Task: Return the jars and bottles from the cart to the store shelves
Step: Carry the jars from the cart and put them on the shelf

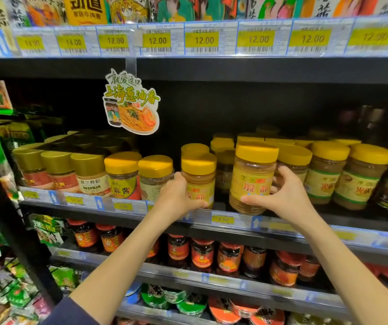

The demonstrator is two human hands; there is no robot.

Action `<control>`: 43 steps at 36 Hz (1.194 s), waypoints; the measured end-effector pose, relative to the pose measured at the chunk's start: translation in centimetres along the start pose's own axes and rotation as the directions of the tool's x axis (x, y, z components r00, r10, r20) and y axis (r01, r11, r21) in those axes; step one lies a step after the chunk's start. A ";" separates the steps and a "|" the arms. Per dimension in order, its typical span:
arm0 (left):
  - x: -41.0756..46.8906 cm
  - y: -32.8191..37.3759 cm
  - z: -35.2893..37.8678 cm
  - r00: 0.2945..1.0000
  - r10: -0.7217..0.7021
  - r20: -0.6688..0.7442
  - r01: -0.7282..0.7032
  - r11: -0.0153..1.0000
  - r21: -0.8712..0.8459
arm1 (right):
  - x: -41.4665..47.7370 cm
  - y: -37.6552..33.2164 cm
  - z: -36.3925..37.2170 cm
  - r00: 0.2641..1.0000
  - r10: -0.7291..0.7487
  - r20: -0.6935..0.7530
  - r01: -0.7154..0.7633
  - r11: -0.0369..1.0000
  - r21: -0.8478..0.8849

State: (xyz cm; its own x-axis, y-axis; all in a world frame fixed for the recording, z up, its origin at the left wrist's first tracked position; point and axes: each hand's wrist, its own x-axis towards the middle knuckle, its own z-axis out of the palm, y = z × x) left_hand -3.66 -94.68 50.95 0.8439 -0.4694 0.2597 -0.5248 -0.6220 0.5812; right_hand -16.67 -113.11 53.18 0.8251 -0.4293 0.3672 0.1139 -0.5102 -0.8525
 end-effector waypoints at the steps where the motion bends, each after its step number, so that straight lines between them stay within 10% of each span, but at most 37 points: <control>1: 0.0 -0.1 0.0 1.000 -0.001 -0.008 0.001 1.000 -0.002 | 0.0 -0.1 0.0 1.000 -0.001 -0.001 0.001 1.000 0.001; 33: -2.2 -1.0 1.4 0.929 0.135 -0.345 -0.208 0.960 -0.186 | 0.4 -0.1 0.5 1.000 0.004 -0.020 -0.005 0.999 -0.045; 43: -2.6 0.1 0.4 0.754 0.418 -0.506 -0.509 0.859 -0.049 | 0.7 -0.1 1.0 0.999 0.031 -0.025 -0.033 0.998 -0.059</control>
State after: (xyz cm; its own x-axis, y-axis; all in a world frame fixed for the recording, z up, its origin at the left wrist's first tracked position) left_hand -5.95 -93.78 50.03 0.4734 -0.2973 0.8292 -0.8753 -0.2644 0.4049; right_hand -15.59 -112.58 53.18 0.8144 -0.4634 0.3493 0.0539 -0.5390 -0.8406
